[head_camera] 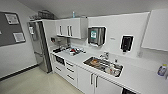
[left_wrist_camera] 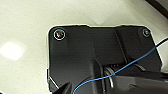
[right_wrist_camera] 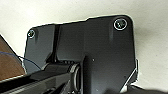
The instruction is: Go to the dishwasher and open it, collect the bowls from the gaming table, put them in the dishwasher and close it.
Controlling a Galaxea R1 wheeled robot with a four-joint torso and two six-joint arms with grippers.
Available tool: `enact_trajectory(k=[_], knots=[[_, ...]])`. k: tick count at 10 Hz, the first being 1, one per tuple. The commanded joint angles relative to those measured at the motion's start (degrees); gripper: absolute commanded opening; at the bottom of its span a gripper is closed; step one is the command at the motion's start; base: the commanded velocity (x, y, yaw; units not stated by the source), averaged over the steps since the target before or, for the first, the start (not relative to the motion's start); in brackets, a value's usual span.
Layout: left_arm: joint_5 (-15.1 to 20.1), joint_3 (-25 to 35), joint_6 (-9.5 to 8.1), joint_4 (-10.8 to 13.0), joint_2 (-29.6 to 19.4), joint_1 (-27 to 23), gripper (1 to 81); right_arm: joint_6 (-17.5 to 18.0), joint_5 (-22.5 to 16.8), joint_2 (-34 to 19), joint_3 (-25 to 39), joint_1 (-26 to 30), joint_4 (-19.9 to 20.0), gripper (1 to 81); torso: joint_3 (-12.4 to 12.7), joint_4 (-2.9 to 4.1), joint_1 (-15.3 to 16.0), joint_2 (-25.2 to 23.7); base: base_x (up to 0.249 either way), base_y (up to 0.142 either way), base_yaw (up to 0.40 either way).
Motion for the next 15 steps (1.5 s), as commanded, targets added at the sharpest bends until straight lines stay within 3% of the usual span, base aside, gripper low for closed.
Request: enact_trajectory(k=[1, 15], knots=[[2.47, 0.42, 0.00, 0.16, -0.47, -2.80, 81.1, -0.32, -2.87, -3.13, 5.01, 2.78, -0.35, 81.1, 0.00, 0.00, 0.00, 0.00, 0.000, 0.000, 0.378], [2.47, 0.42, 0.00, 0.42, -0.47, -2.80, 81.1, -0.23, -2.78, -2.87, 4.57, 2.25, -0.08, 81.1, 0.00, 0.00, 0.00, 0.00, 0.000, 0.000, 0.378]])
